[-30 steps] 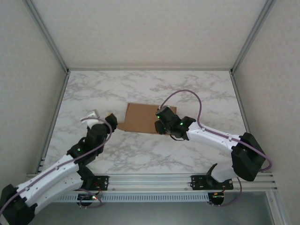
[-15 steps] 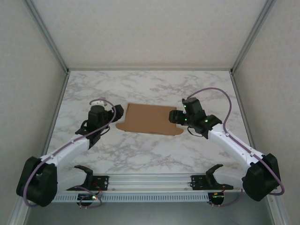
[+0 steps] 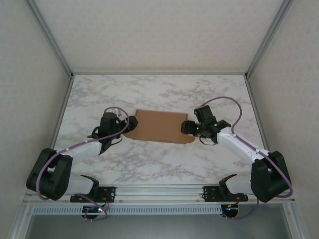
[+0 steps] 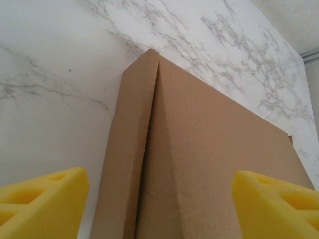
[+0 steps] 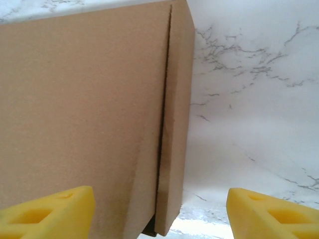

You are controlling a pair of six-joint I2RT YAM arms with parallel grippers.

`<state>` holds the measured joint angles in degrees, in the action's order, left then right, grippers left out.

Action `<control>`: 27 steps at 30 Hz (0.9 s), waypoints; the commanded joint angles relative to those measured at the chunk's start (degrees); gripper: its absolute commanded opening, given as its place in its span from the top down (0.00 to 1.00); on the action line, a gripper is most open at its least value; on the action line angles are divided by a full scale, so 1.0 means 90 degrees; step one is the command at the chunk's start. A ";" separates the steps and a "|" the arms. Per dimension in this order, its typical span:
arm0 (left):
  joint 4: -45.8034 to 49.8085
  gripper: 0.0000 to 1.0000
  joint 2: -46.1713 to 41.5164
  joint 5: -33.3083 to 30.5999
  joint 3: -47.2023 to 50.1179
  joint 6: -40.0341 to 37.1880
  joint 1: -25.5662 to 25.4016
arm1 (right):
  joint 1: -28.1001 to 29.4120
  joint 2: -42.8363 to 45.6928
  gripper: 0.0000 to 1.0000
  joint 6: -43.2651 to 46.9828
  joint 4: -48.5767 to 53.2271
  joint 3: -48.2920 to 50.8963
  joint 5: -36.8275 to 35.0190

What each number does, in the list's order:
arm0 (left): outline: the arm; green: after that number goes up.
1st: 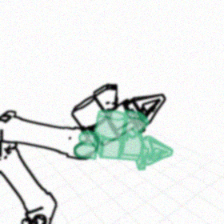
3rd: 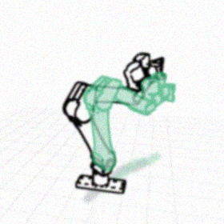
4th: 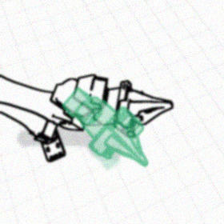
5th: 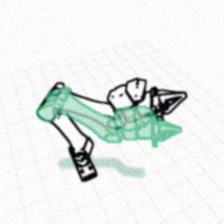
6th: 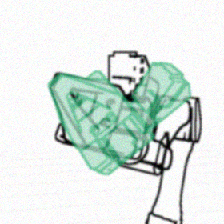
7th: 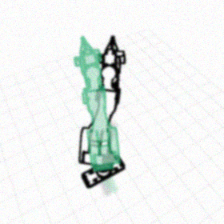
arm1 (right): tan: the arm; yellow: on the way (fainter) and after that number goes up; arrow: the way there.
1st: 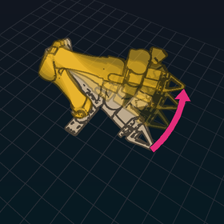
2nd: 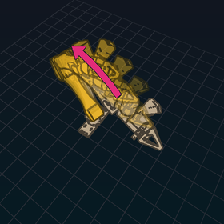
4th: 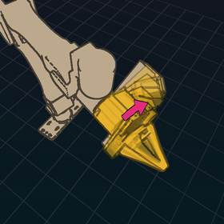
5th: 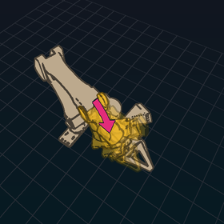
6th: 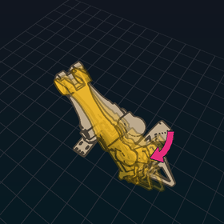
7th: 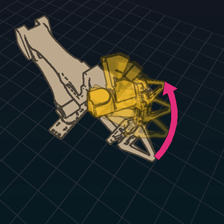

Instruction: Fold the paper box

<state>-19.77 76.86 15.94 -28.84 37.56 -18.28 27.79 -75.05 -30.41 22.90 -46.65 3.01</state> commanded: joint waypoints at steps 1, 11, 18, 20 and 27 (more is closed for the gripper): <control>-0.0226 0.26 0.0169 0.0125 0.0107 0.0095 -0.0057 | -0.0071 -0.0230 0.31 0.0107 -0.0109 0.0088 -0.0137; -0.0254 0.29 0.0501 -0.0082 0.0169 0.0075 -0.0306 | -0.0094 -0.0848 0.46 0.0060 -0.0450 0.0249 -0.0008; -0.0206 0.35 0.1003 -0.0248 0.0197 0.0216 -0.0468 | -0.0095 -0.1231 0.60 0.0002 -0.0539 0.0349 0.0079; -0.0210 0.41 0.1145 -0.0266 0.0233 0.0312 -0.0469 | -0.0090 -0.1284 0.64 -0.0004 -0.0559 0.0381 0.0085; -0.0650 0.64 0.1675 -0.0115 0.0541 0.0535 -0.0469 | -0.0087 -0.1482 0.77 0.0004 -0.0489 0.0404 0.0062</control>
<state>-30.00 88.05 15.64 -27.09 40.84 -22.26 27.11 -84.62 -30.70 13.65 -45.47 4.58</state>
